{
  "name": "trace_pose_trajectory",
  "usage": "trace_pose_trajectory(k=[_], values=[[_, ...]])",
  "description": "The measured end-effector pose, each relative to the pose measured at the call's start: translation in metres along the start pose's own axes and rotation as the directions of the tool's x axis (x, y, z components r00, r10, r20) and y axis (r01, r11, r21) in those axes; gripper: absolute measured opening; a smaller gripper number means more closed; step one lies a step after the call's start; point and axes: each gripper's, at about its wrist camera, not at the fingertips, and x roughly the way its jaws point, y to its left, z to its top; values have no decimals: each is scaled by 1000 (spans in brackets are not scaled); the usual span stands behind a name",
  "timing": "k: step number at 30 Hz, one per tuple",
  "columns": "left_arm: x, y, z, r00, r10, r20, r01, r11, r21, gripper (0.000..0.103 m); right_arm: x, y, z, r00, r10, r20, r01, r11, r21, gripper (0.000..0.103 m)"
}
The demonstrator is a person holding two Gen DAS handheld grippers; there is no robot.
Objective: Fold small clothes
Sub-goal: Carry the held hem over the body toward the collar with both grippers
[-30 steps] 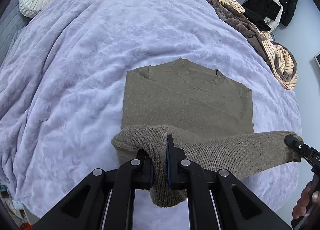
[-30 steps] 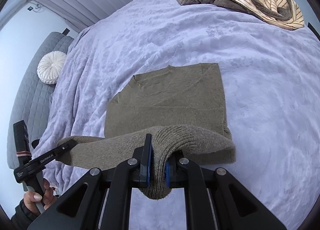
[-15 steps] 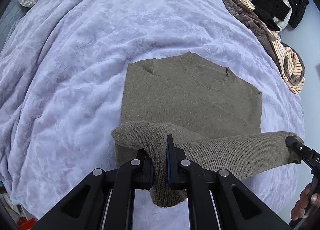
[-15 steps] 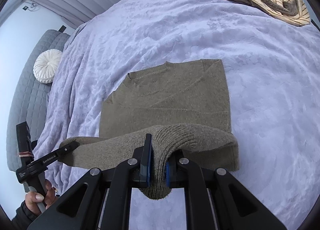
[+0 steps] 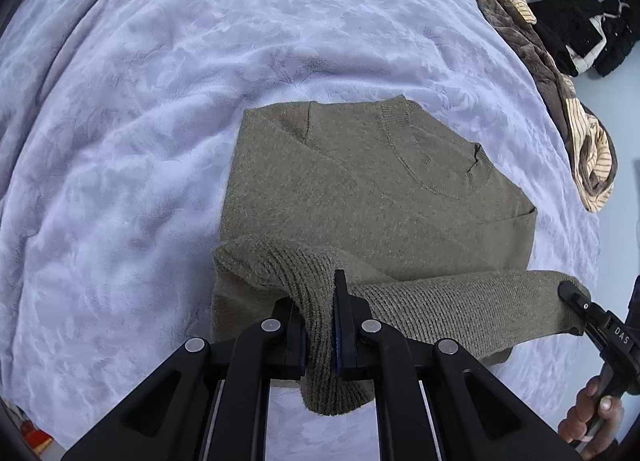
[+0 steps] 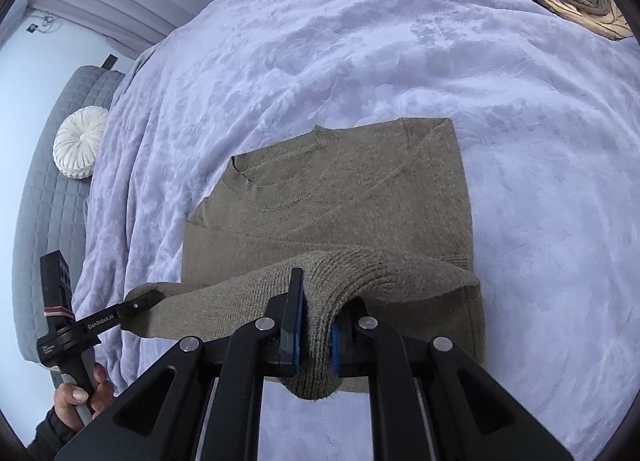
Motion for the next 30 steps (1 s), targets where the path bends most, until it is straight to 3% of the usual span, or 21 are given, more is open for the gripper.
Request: trace_pose_trajectory(k=[7,16,21,27,30], values=[[1,6,16,998,-56,2,56,997,-58,10,6,3,12,1000,2,8,-2,1000,-9,11],[6,-1,25,999,-39,4,39,998,-39,10,10,2,25,1000,-7,10,7,1000,-3,11],[13,5,35,997,-76,0,76,993,-90,10,14,-9,33,1000,12,20,-13,999,53,11],[35,4,48,996,-77,-34,72,988,-137,10,31,-23,40,1000,10,19,-13,991,130,11],[43,-5,56,998,-46,-43,41,993,-108,10,38,-31,44,1000,4,16,-7,988,153,11]])
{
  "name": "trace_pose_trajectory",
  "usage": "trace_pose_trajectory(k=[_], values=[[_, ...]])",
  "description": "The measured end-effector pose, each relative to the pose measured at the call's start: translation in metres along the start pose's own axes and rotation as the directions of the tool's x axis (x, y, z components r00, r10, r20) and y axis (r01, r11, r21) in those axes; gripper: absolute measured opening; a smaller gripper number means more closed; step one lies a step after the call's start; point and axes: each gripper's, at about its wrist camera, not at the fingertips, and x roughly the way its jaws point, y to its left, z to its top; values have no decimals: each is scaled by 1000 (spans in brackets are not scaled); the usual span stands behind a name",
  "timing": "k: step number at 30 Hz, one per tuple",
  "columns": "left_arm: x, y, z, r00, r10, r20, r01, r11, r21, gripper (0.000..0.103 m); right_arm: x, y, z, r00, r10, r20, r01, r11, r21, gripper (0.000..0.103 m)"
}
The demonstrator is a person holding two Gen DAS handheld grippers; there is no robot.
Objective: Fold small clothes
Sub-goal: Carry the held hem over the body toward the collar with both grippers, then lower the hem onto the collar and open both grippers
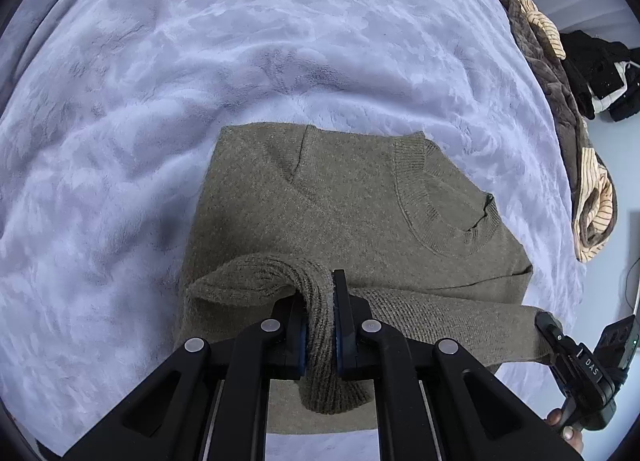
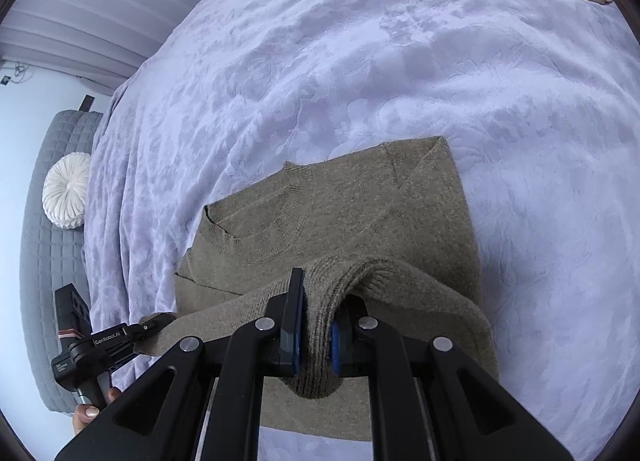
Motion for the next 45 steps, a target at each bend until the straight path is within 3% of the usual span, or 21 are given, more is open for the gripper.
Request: trace_pose_trajectory(k=[7,13,25,34,39,43,44,45], values=[[19,1,12,1000,21,-23,-21,1000,-15,10,15,-10,9,1000,-9,-14,9,1000,21,11],[27,-8,11,996,85,-18,-84,995,55,10,29,-13,15,999,-21,-34,22,999,25,11],[40,-5,14,995,101,-26,-99,993,66,10,46,-15,18,996,-59,-59,59,998,1,11],[56,-19,23,987,162,-20,-157,974,162,11,61,-14,27,993,-91,-77,87,995,-58,11],[65,-11,33,991,117,-61,-111,989,93,11,72,-21,32,991,-97,-92,93,994,-50,12],[65,-6,33,991,108,-74,-101,991,86,17,74,-23,31,992,-75,-99,70,996,-49,18],[64,-6,32,992,99,-80,-92,992,85,29,74,-22,30,992,-68,-102,62,996,-56,21],[63,-5,31,993,78,-85,-71,994,77,37,73,-21,30,993,-62,-105,56,997,-60,32]])
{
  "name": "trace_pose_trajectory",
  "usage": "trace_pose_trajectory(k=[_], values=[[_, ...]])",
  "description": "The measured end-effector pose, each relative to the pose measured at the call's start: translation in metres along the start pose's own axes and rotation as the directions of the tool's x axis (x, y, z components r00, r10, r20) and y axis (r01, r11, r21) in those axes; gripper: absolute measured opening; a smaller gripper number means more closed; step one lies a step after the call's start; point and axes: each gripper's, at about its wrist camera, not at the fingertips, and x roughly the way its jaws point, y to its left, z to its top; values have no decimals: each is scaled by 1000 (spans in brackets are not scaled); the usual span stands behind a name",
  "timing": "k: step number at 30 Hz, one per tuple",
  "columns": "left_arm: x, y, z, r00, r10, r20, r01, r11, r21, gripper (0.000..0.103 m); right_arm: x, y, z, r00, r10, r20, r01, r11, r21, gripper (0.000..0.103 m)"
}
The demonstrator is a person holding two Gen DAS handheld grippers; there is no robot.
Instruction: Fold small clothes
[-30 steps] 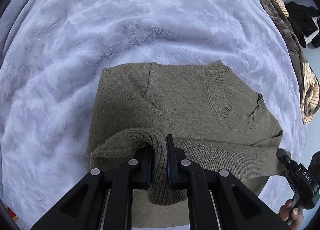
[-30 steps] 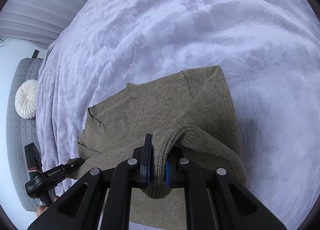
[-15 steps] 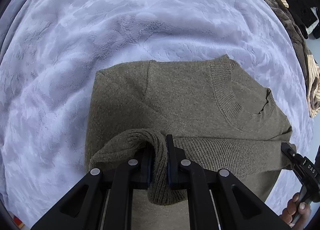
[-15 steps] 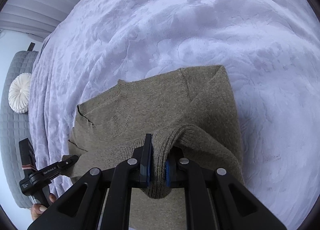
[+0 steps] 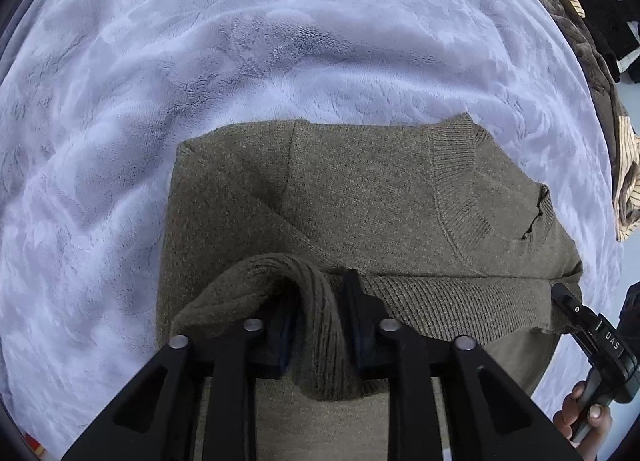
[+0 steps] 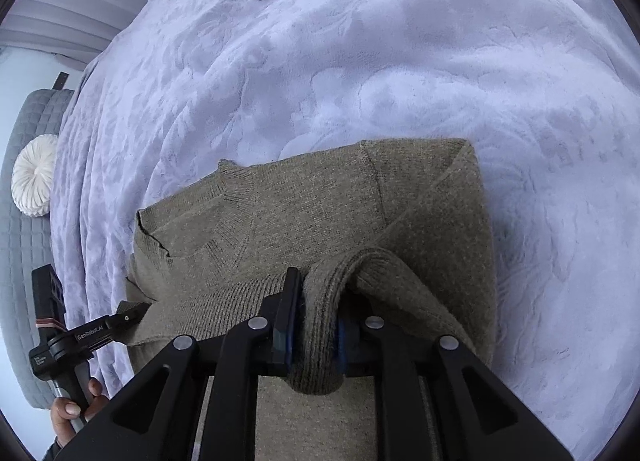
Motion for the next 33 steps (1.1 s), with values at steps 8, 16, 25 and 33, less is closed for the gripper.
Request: trace_pose_trajectory(k=[8,16,25,33], values=[[-15,-1,-21,998,-43,53,44,999,-17,89,-15,12,-5,999,13,36,-12,999,-32,66],[-44,-4,-53,979,-73,188,64,996,58,89,-35,25,-20,996,4,86,9,989,-147,66],[-21,-32,-15,974,37,223,-70,987,142,89,-5,78,-24,981,-150,119,188,878,-441,66],[7,-34,1,974,115,197,-154,968,200,89,16,55,1,973,-205,103,229,903,-365,65]])
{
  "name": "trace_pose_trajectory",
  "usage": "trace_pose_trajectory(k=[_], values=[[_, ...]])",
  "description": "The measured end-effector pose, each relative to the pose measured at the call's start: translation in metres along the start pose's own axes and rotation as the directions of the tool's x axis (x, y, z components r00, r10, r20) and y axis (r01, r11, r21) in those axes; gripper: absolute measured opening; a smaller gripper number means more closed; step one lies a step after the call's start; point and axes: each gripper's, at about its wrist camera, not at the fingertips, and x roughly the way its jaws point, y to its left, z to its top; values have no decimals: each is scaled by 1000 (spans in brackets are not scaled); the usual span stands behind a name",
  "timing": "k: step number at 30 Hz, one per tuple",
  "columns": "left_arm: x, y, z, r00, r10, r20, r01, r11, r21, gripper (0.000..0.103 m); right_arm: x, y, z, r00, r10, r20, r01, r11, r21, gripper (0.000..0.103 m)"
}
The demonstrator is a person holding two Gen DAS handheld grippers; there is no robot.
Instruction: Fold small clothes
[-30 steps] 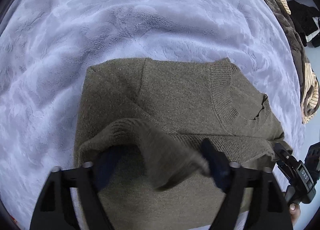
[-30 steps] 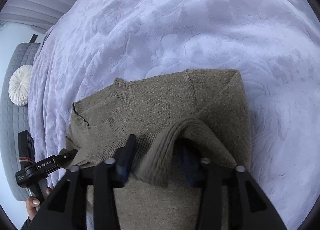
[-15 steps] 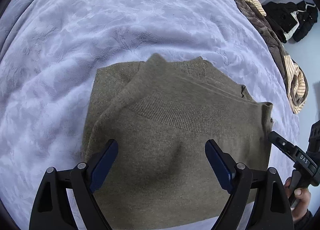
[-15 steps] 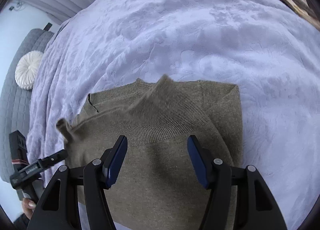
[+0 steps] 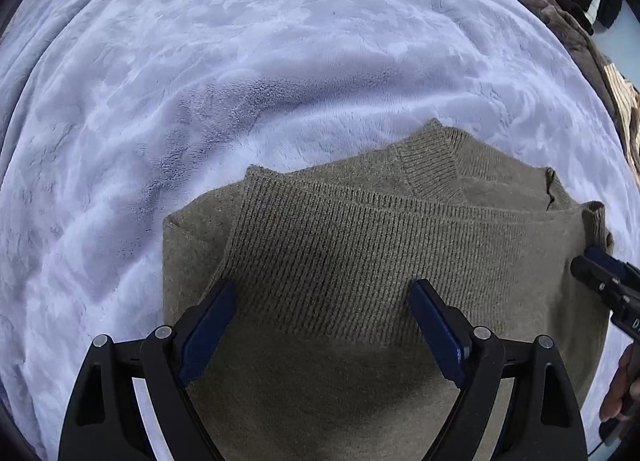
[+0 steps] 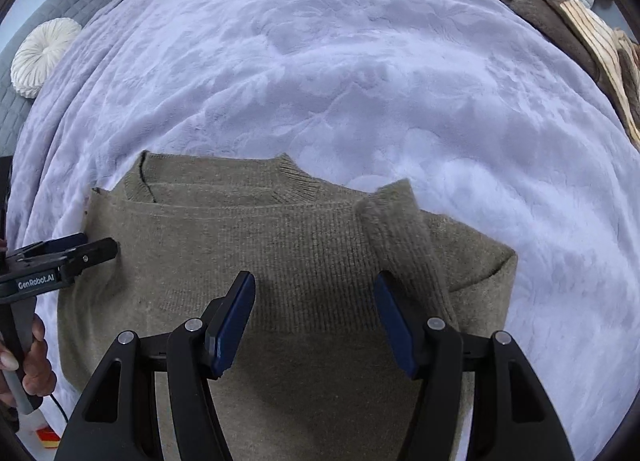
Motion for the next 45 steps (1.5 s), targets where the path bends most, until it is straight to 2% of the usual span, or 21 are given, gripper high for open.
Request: trace_pose_trajectory(k=[2,4,8,12,14,16,18,20,22,23,26,29,31,33,35,37,38,39,41,43,45], values=[[2,4,0,1000,-12,1,12,1000,-8,89,2,-11,2,1000,6,1,-6,1000,25,62],[4,7,1,1000,-22,4,22,1000,-13,89,2,-23,2,999,46,3,-46,997,61,57],[-6,14,-1,1000,-24,11,24,1000,-13,89,-5,-33,1,997,71,14,-72,993,97,55],[-32,11,-11,996,-50,76,51,999,-1,89,-23,-24,-3,997,22,69,-26,998,59,59],[-30,8,-15,997,-46,69,44,999,21,89,-24,-19,-4,997,23,72,-25,999,24,62],[-20,3,-14,999,0,47,-2,999,36,89,-19,-14,-1,998,10,56,-10,1000,-3,63],[-5,11,-5,1000,29,3,-29,999,14,89,-13,-15,2,998,-21,53,22,1000,-9,63],[3,20,-1,999,10,-31,-11,1000,-24,89,-6,-23,5,997,-78,24,77,997,17,62],[-7,20,-2,1000,16,-6,-17,1000,-24,89,-8,-34,2,993,-117,19,115,991,61,63],[-15,19,-5,1000,21,16,-21,1000,-15,89,-16,-37,-1,995,-93,40,90,993,78,63],[-43,13,-23,997,-1,75,0,1000,13,89,-37,-30,-14,994,-78,80,74,996,46,63],[-58,2,-56,995,-49,87,46,998,39,89,-57,-5,-37,994,-23,109,27,999,-30,63],[-57,-17,-78,995,-52,81,47,996,72,89,-57,13,-55,996,30,83,-24,997,-75,63],[-44,-22,-101,998,-27,53,22,995,96,89,-49,32,-74,998,38,46,-31,991,-130,63],[-27,-10,-122,999,37,17,-38,996,82,89,-35,33,-89,1000,21,-2,-21,990,-141,63],[-21,10,-130,1000,23,0,-23,999,39,89,-21,16,-106,996,-83,-35,78,989,-128,63],[-26,19,-132,1000,5,1,-5,1000,14,89,-20,6,-111,995,-94,-32,90,991,-104,62],[-33,24,-134,1000,-8,9,8,1000,3,89,-27,-7,-116,998,-54,-16,53,997,-57,61],[-49,25,-139,999,-9,38,9,1000,7,89,-40,-14,-120,999,-48,-9,48,999,-5,62],[-59,20,-147,999,-19,48,19,1000,2,89,-54,-10,-123,999,-37,8,37,999,28,63],[-63,6,-156,997,-55,48,55,998,8,89,-64,4,-131,999,23,29,-24,999,48,63]])
